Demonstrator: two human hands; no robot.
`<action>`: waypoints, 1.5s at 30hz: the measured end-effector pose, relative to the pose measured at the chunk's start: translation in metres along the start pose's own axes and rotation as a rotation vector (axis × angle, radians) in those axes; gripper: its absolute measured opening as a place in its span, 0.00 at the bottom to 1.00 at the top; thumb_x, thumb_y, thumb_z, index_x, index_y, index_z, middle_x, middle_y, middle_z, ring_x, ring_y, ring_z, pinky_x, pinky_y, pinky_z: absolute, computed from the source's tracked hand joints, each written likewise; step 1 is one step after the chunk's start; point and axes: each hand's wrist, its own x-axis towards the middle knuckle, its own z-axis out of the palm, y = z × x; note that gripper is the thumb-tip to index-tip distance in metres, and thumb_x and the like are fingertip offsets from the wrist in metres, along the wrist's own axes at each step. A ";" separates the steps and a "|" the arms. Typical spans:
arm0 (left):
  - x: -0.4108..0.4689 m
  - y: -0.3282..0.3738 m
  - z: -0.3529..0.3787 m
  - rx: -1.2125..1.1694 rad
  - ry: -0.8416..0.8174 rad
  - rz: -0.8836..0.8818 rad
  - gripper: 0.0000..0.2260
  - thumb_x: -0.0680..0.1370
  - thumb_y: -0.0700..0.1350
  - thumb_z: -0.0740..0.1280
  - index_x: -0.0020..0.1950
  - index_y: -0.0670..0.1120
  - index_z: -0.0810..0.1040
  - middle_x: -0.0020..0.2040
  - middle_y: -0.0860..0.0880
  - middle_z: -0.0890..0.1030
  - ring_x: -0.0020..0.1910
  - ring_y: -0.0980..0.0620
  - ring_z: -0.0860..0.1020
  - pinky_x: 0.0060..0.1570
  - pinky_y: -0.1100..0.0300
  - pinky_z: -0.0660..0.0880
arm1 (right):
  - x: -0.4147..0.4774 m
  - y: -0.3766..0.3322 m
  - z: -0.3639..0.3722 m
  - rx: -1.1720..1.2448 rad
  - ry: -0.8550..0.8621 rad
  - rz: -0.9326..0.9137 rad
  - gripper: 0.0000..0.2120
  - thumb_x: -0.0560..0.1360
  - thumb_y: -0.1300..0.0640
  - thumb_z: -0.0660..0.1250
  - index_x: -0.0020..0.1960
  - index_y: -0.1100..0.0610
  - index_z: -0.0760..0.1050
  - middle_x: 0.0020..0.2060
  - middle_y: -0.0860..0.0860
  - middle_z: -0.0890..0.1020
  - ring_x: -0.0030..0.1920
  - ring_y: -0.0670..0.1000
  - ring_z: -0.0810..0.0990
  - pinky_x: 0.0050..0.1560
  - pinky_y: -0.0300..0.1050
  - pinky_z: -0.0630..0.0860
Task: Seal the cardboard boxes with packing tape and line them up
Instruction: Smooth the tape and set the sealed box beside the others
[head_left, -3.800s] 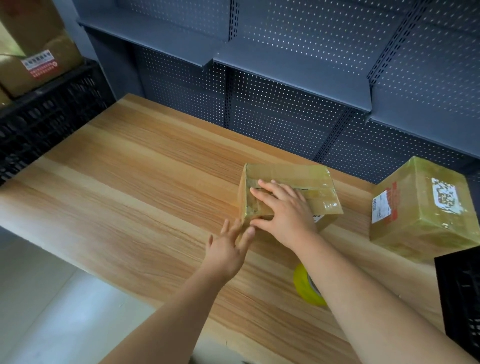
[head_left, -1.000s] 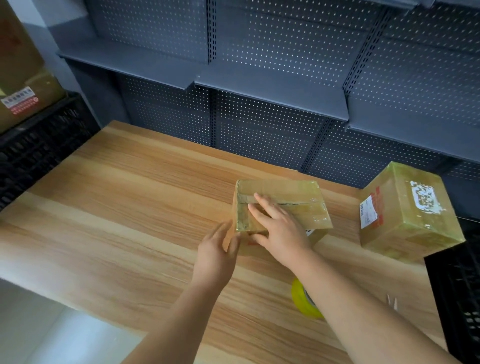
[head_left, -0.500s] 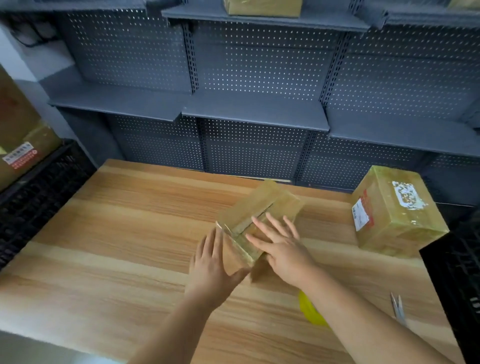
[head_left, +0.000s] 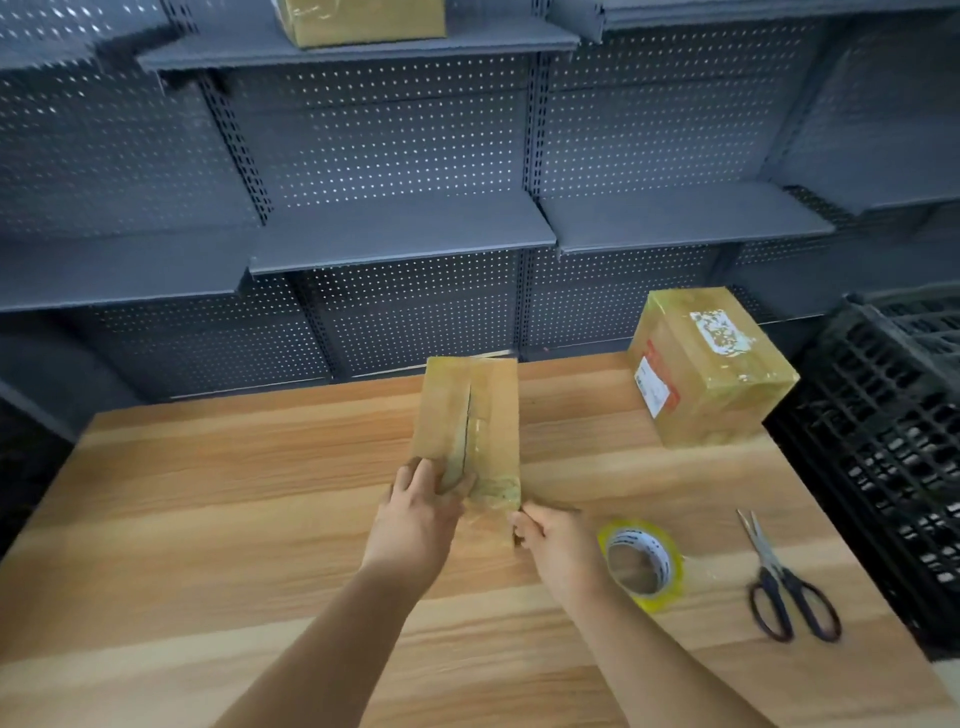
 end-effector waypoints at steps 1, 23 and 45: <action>0.002 0.001 -0.001 -0.017 0.003 -0.003 0.18 0.78 0.47 0.67 0.68 0.56 0.75 0.62 0.49 0.70 0.64 0.44 0.67 0.55 0.48 0.76 | 0.000 -0.001 -0.001 -0.051 0.034 -0.040 0.11 0.78 0.53 0.67 0.39 0.57 0.77 0.35 0.53 0.83 0.38 0.53 0.81 0.38 0.47 0.73; 0.011 -0.018 -0.010 -0.186 -0.017 -0.043 0.20 0.78 0.55 0.67 0.68 0.52 0.75 0.71 0.54 0.64 0.69 0.50 0.60 0.64 0.51 0.72 | 0.001 -0.041 -0.021 -0.403 0.106 -0.003 0.10 0.78 0.49 0.67 0.48 0.50 0.66 0.50 0.48 0.74 0.50 0.51 0.75 0.42 0.45 0.70; 0.183 0.177 0.034 -0.435 -0.158 -0.149 0.25 0.81 0.47 0.62 0.77 0.57 0.61 0.75 0.63 0.59 0.66 0.57 0.72 0.68 0.64 0.66 | 0.134 0.104 -0.197 -0.651 0.119 -0.208 0.24 0.52 0.55 0.81 0.47 0.45 0.85 0.49 0.42 0.83 0.48 0.49 0.79 0.49 0.48 0.67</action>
